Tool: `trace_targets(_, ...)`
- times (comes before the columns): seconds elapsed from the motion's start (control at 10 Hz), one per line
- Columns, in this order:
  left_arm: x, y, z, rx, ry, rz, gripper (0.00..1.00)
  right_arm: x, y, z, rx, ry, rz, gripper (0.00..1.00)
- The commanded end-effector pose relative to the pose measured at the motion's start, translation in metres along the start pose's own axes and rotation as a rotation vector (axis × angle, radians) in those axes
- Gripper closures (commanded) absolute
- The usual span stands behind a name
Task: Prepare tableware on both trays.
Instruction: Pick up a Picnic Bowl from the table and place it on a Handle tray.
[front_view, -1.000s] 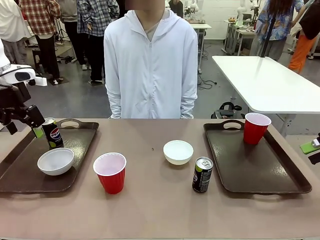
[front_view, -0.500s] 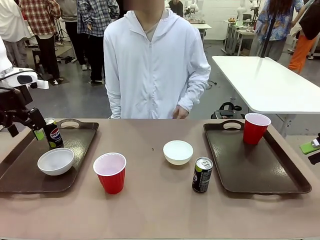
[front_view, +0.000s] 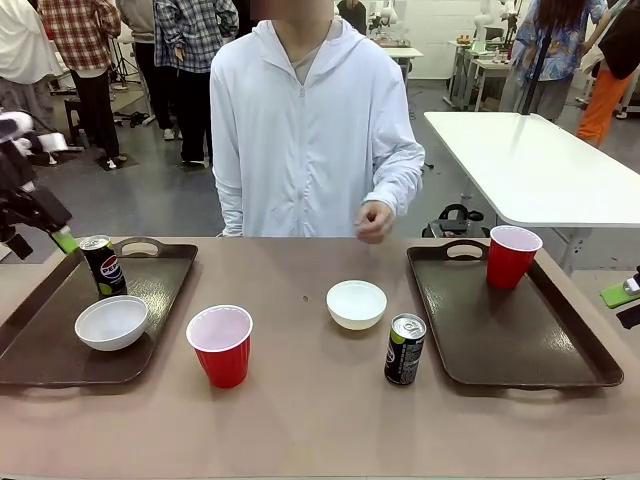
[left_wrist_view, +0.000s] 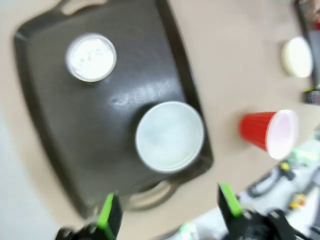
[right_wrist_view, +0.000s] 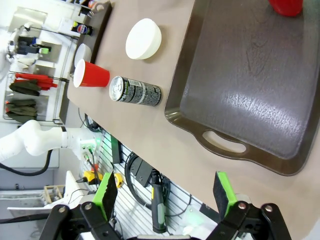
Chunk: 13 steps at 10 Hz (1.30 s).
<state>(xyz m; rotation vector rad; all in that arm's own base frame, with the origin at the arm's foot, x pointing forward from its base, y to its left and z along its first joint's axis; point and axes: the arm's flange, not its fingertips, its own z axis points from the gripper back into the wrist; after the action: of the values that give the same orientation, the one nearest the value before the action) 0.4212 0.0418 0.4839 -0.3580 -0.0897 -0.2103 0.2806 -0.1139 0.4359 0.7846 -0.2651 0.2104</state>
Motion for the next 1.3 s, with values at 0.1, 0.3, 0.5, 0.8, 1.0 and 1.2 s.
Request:
trace_targets(0.1,-0.006,0.06,0.024,-0.305,-0.06,0.032,0.0,0.0,0.0,0.0,0.012,-0.003,0.003,0.0)
trace_targets(0.3,-0.03,0.098,0.029,-0.437,-0.14,0.096,0.0,-0.007,0.02,-0.007,-0.105,0.091,0.015,0.0)
trace_targets(0.5,-0.041,0.131,0.038,-0.489,-0.207,0.175,0.0,0.017,0.081,-0.02,-0.349,0.181,-0.02,0.0)
trace_targets(0.8,-0.067,0.165,0.046,-0.572,-0.247,0.189,0.0,0.042,0.15,-0.044,-0.507,0.237,-0.055,0.0)
trace_targets(1.0,-0.075,0.163,0.037,-0.511,-0.23,0.138,0.0,0.046,0.164,-0.058,-0.563,0.288,-0.074,0.0)
trace_targets(1.2,-0.075,0.16,0.04,-0.539,-0.238,0.217,0.0,0.038,0.159,-0.049,-0.507,0.199,-0.035,0.0)
